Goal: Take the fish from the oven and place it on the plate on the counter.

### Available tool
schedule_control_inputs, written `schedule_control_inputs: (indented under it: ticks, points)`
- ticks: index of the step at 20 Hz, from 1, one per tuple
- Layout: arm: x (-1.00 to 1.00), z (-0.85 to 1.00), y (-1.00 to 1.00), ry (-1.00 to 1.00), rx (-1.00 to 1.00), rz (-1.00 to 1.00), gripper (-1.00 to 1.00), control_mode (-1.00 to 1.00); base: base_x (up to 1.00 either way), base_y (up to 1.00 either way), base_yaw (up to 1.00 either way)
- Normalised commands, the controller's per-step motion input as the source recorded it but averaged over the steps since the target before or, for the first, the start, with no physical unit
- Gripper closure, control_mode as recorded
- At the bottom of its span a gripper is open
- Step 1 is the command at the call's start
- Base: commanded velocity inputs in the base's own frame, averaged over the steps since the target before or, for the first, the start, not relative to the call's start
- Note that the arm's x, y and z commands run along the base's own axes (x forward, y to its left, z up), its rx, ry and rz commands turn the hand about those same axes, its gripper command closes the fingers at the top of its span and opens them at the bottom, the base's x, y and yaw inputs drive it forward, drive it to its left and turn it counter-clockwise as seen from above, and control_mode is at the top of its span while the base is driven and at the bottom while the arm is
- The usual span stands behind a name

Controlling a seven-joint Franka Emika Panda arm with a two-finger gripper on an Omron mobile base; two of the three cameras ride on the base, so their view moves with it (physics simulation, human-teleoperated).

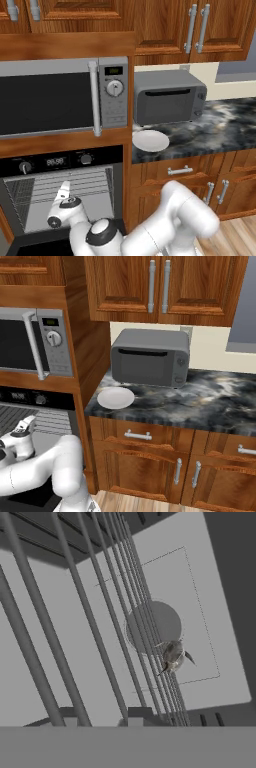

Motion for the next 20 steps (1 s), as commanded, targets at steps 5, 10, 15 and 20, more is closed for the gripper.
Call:
schedule_control_inputs:
  ticks: [5,10,15,20]
  points:
    - [-0.62,-0.38,0.00,-0.03,0.00,0.06,1.00,-1.00,0.00,0.00,0.00]
    - [-0.60,-0.29,0.00,0.00,0.00,0.07,1.00,-1.00,0.00,0.00,0.00]
    - [-0.64,-0.20,0.00,0.00,0.00,0.08,1.00,-1.00,0.00,0.00,0.00]
    - [-0.78,-0.29,0.00,0.00,0.00,0.07,1.00,-1.00,0.00,0.00,0.00]
